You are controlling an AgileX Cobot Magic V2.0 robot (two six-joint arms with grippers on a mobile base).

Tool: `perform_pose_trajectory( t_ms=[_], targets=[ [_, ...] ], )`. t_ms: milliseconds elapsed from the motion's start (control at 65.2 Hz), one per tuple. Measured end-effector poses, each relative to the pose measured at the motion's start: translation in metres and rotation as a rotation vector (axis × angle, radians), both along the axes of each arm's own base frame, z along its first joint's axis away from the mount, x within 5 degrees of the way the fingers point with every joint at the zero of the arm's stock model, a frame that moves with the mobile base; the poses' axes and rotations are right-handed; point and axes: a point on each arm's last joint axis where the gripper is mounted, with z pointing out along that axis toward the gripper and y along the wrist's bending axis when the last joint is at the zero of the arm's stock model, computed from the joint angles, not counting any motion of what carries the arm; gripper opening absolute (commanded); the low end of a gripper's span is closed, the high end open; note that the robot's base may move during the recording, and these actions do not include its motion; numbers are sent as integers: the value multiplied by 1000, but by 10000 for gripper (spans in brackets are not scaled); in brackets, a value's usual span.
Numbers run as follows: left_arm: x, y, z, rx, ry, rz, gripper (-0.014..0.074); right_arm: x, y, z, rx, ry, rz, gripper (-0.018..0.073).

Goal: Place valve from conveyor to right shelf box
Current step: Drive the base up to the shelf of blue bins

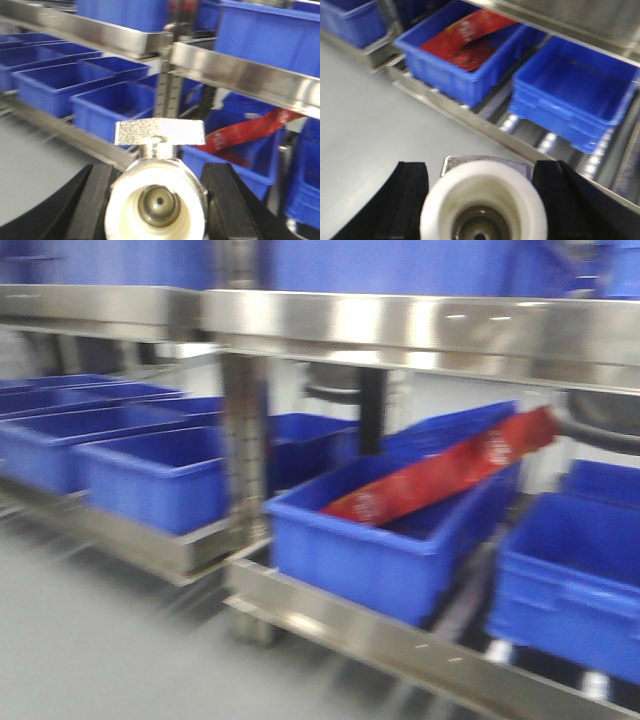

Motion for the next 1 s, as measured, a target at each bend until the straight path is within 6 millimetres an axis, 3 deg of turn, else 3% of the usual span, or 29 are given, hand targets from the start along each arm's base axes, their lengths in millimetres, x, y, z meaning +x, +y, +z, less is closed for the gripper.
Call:
perform_pose_trajectory(
  t_ms=[996],
  targets=[
    [0,0,0,0,0,0,-111,0,0,0,-3,-2,0,-162]
  ],
)
